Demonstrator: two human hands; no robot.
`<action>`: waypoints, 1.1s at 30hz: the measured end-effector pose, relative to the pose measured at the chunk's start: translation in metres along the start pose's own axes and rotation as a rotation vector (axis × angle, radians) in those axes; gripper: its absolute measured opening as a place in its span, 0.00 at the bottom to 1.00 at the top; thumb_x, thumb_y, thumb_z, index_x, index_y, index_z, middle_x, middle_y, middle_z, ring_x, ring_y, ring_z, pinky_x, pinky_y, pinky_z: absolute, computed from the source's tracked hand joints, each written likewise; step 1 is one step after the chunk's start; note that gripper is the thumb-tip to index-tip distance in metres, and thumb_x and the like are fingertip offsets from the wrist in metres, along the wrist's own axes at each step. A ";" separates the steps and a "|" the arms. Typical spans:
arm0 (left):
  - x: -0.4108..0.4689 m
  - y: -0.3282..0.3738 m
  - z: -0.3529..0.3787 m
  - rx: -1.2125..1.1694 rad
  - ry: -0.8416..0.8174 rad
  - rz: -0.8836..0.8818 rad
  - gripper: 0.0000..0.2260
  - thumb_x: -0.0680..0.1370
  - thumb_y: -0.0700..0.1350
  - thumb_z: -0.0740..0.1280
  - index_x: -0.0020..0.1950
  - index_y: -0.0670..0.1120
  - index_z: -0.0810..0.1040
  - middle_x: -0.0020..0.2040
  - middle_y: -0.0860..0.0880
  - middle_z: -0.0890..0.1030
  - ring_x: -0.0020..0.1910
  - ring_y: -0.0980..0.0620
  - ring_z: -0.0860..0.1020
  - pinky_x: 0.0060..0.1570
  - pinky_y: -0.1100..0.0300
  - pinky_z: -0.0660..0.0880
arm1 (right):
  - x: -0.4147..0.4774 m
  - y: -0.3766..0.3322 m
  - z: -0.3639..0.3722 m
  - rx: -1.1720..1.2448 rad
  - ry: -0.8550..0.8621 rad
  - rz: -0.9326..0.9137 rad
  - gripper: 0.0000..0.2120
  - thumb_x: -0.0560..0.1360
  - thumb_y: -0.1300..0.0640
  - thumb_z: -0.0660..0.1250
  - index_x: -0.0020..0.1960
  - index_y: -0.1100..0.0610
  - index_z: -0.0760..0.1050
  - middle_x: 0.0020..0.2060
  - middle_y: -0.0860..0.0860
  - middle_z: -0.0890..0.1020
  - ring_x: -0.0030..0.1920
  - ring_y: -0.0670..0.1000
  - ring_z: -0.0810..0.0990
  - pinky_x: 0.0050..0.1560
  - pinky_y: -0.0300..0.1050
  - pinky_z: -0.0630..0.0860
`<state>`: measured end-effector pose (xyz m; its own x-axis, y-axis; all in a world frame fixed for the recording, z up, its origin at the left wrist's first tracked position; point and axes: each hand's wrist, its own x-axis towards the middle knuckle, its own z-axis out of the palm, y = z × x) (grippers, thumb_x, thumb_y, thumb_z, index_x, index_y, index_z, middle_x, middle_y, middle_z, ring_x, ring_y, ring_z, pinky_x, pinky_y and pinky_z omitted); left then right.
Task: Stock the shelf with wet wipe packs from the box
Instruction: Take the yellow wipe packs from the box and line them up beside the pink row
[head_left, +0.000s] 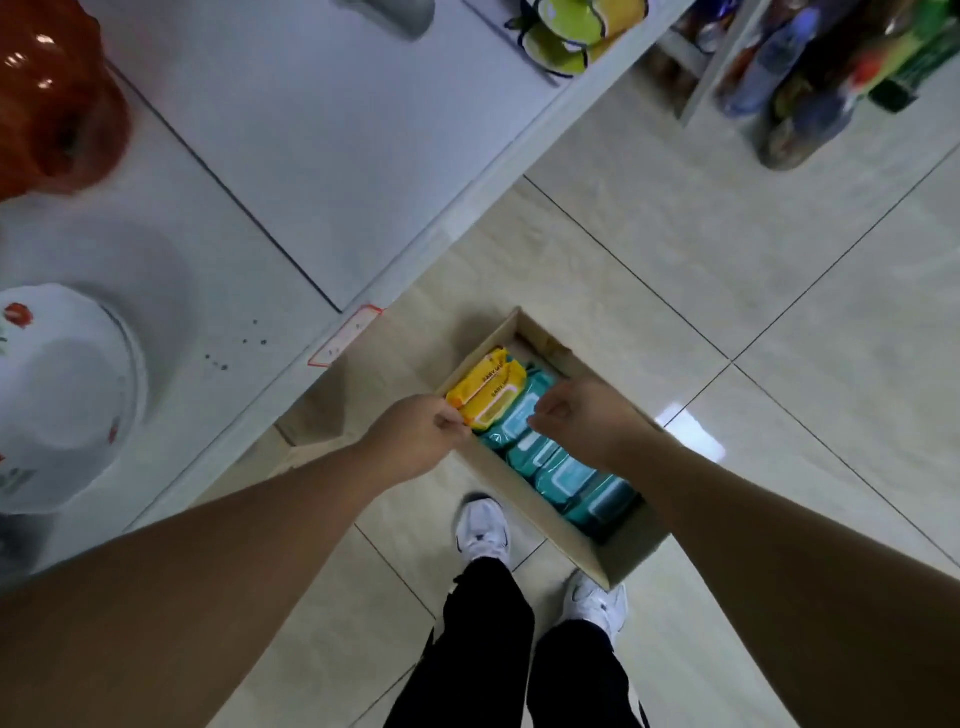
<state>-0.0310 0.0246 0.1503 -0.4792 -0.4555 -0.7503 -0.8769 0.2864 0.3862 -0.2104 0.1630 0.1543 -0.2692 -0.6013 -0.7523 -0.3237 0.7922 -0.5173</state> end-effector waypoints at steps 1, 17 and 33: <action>0.014 -0.005 0.010 0.000 -0.003 -0.002 0.08 0.77 0.50 0.72 0.51 0.48 0.85 0.42 0.51 0.83 0.44 0.51 0.81 0.36 0.65 0.71 | 0.014 0.008 0.008 0.021 0.007 0.009 0.13 0.78 0.49 0.68 0.52 0.59 0.83 0.47 0.54 0.86 0.48 0.56 0.84 0.51 0.51 0.82; 0.171 -0.069 0.099 0.595 0.155 0.029 0.14 0.77 0.56 0.67 0.57 0.49 0.76 0.53 0.46 0.82 0.51 0.41 0.82 0.44 0.54 0.75 | 0.196 0.085 0.103 -0.049 0.088 -0.072 0.28 0.77 0.50 0.71 0.74 0.53 0.69 0.69 0.55 0.75 0.68 0.58 0.74 0.66 0.49 0.71; 0.178 -0.081 0.121 0.410 0.234 0.179 0.06 0.81 0.41 0.62 0.45 0.46 0.70 0.34 0.54 0.69 0.40 0.44 0.75 0.37 0.55 0.64 | 0.222 0.103 0.117 -0.380 0.140 -0.232 0.06 0.80 0.54 0.64 0.50 0.52 0.80 0.50 0.52 0.77 0.49 0.54 0.77 0.50 0.48 0.79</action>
<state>-0.0410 0.0226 -0.0795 -0.6574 -0.5323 -0.5333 -0.7153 0.6633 0.2198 -0.1969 0.1231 -0.1139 -0.2622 -0.7870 -0.5585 -0.6920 0.5567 -0.4596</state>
